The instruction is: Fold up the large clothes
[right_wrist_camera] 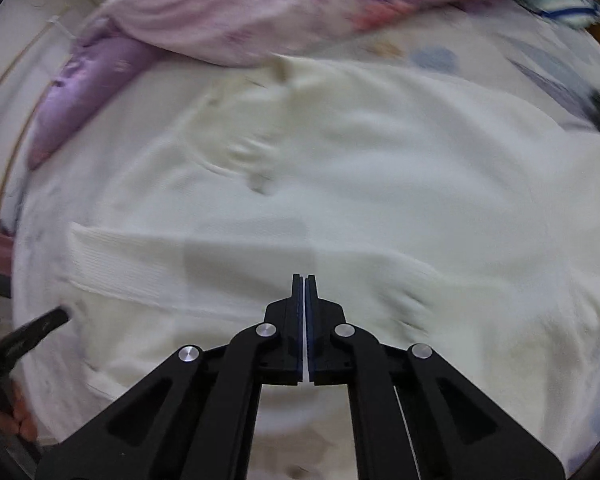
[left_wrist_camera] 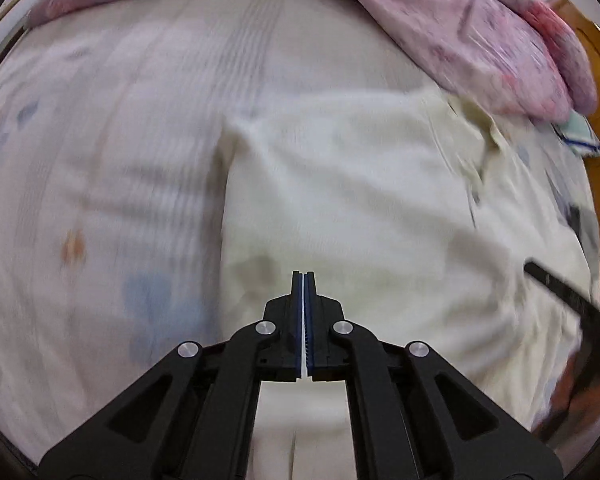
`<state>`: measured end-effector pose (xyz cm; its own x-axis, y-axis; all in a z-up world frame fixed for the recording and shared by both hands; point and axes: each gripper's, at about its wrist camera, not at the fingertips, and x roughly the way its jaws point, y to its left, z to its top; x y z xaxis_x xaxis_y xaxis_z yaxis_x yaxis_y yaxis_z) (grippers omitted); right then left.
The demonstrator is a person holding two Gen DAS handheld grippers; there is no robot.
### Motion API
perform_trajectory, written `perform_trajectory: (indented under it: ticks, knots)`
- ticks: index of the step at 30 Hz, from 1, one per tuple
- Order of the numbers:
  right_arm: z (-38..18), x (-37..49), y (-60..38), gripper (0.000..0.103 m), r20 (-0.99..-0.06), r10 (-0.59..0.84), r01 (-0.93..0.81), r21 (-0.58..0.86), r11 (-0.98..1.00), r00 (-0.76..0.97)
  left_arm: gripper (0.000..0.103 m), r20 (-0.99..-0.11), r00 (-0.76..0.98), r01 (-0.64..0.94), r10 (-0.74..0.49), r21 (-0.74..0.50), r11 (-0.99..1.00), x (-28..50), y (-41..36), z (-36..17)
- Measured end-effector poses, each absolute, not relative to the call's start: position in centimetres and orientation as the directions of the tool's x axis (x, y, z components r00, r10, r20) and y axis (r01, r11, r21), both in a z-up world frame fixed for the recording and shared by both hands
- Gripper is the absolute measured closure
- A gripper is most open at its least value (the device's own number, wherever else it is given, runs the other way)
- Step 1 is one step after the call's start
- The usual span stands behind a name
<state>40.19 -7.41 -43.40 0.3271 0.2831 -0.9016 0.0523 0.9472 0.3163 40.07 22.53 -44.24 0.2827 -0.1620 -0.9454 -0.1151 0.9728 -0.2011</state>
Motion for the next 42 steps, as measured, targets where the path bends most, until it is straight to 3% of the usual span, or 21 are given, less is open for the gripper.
perform_trajectory:
  ticks: [2,5,8,11,12,13,15,17,20,23,26,28,31,34,35,36,37,38,39,42]
  knots:
    - [-44.4,41.5,-5.1,0.102,-0.874,0.343,0.019,0.372,0.928,0.345,0.101,-0.924,0.344,-0.125,-0.166,-0.221,0.967,43.2,22.4,-45.5]
    - [-48.5,42.9,-3.4,0.103,-0.903,0.316,-0.027,0.322,0.946,0.292,0.101,-0.947,0.311,-0.163,-0.078,-0.134,0.977,47.3,23.0,-51.2]
    - [-48.9,42.5,-6.8,0.103,-0.884,0.391,0.054,0.417,0.907,0.256,0.101,-0.936,0.333,-0.226,-0.117,-0.200,0.953,48.2,24.4,-50.4]
    - [-44.7,40.5,-10.7,0.101,-0.943,0.100,0.061,0.126,0.990,0.318,0.101,-0.943,0.333,-0.201,-0.004,-0.075,0.977,48.0,24.6,-49.6]
    - [-44.7,40.2,-11.9,0.097,-0.946,0.066,0.082,0.097,0.992,0.317,0.101,-0.948,0.318,-0.193,-0.014,-0.079,0.978,48.0,25.0,-50.3]
    - [-46.2,39.6,-14.0,0.103,-0.956,0.041,0.136,0.084,0.987,0.291,0.101,-0.946,0.324,-0.193,-0.034,-0.101,0.976,48.1,25.1,-51.0]
    - [-48.0,39.1,-16.1,0.103,-0.933,0.163,0.182,0.230,0.956,0.321,0.101,-0.943,0.332,-0.197,-0.035,-0.106,0.975,48.0,25.3,-50.8]
    - [-47.0,39.3,-16.2,0.103,-0.939,0.175,0.241,0.250,0.938,0.295,0.101,-0.945,0.326,-0.194,-0.032,-0.100,0.976,47.9,25.1,-49.5]
    - [-42.9,38.3,-13.9,0.099,-0.921,0.206,0.181,0.277,0.944,0.332,0.101,-0.924,0.380,-0.170,-0.050,-0.122,0.978,44.8,25.6,-45.6]
    - [-42.0,36.5,-10.3,0.099,-0.946,0.203,0.072,0.228,0.971,0.254,0.101,-0.938,0.338,-0.112,-0.075,-0.119,0.987,40.5,23.5,-44.2]
    - [-45.9,34.3,-9.6,0.100,-0.984,0.128,0.067,0.137,0.988,0.120,0.101,-0.972,0.202,-0.089,-0.117,-0.137,0.987,35.5,22.0,-46.5]
    - [-48.3,32.2,-11.1,0.103,-0.980,0.167,0.120,0.179,0.976,0.107,0.101,-0.993,0.098,-0.093,-0.060,-0.069,0.993,33.1,21.5,-49.9]
    - [-47.6,32.3,-10.8,0.103,-0.982,0.159,0.144,0.172,0.974,0.100,0.101,-0.988,0.139,-0.126,-0.070,-0.088,0.988,31.7,22.0,-50.0]
    - [-46.0,32.2,-10.2,0.097,-0.972,0.198,0.150,0.216,0.965,0.125,0.096,-0.989,0.130,-0.130,-0.066,-0.083,0.988,32.1,22.2,-49.3]
    - [-45.4,32.1,-10.1,0.091,-0.972,0.202,0.161,0.220,0.962,0.121,0.082,-0.990,0.126,-0.123,-0.057,-0.073,0.990,32.3,22.1,-48.8]
    - [-44.8,31.8,-10.1,0.071,-0.973,0.198,0.170,0.217,0.961,0.120,0.072,-0.989,0.135,-0.119,-0.057,-0.073,0.990,32.2,22.1,-48.1]
    - [-44.0,31.6,-10.1,0.044,-0.973,0.193,0.179,0.214,0.960,0.129,0.053,-0.987,0.145,-0.118,-0.067,-0.085,0.989,32.3,22.0,-47.4]
    - [-42.6,31.2,-10.1,0.035,-0.968,0.189,0.187,0.219,0.958,0.166,0.048,-0.986,0.151,-0.120,-0.072,-0.090,0.989,32.2,21.8,-46.6]
    - [-41.6,31.3,-10.3,0.030,-0.965,0.188,0.188,0.222,0.957,0.181,0.048,-0.987,0.153,-0.119,-0.055,-0.073,0.990,31.9,21.3,-45.7]
    - [-39.3,31.3,-10.1,0.028,-0.966,0.186,0.181,0.218,0.959,0.179,0.048,-0.987,0.156,-0.127,-0.043,-0.063,0.990,32.0,20.8,-43.6]
